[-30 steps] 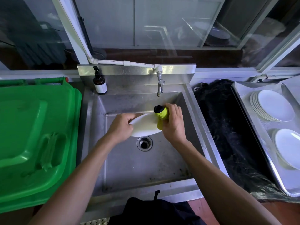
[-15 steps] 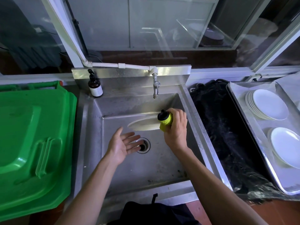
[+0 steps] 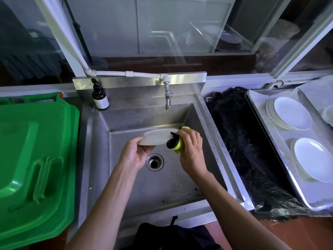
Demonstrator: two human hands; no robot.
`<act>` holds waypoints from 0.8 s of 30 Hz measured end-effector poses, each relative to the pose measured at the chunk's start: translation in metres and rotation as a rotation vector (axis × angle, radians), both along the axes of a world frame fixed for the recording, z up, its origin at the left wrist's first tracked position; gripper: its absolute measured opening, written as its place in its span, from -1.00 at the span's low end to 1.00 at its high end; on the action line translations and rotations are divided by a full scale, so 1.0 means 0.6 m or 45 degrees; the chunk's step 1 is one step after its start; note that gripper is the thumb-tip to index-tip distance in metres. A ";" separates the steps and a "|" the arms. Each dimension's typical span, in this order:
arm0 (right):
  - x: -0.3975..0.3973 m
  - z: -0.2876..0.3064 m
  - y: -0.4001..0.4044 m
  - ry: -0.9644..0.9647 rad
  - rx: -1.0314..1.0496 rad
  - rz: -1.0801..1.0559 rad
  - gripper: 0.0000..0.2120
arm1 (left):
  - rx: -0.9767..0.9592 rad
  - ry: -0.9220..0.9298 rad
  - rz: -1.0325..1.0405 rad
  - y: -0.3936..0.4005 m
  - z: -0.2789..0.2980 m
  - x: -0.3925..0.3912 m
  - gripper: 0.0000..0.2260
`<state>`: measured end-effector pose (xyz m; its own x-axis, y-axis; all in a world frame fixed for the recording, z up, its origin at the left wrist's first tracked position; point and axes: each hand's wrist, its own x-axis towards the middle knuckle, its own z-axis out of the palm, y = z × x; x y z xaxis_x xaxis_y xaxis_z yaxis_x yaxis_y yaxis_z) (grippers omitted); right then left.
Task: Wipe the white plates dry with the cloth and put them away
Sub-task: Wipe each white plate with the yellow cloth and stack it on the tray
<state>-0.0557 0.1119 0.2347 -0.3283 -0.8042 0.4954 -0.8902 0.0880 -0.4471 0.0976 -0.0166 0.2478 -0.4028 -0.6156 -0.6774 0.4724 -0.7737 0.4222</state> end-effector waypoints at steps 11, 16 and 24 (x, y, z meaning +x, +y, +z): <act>0.007 0.034 0.000 -0.561 0.290 0.054 -0.42 | -0.434 -0.257 -0.193 -0.003 -0.019 0.013 -0.73; 0.024 0.029 -0.023 -0.693 0.357 0.043 -0.43 | -0.445 -0.216 -0.211 0.013 -0.023 0.013 -0.72; 0.049 -0.003 -0.032 -0.498 0.243 0.035 -0.61 | -0.422 -0.131 -0.132 0.023 -0.016 0.011 -0.64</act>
<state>-0.0261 0.0929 0.2332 -0.4391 -0.8803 0.1797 -0.6602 0.1804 -0.7291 0.1044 -0.0027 0.2382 -0.4148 -0.7678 -0.4883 0.3404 -0.6287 0.6992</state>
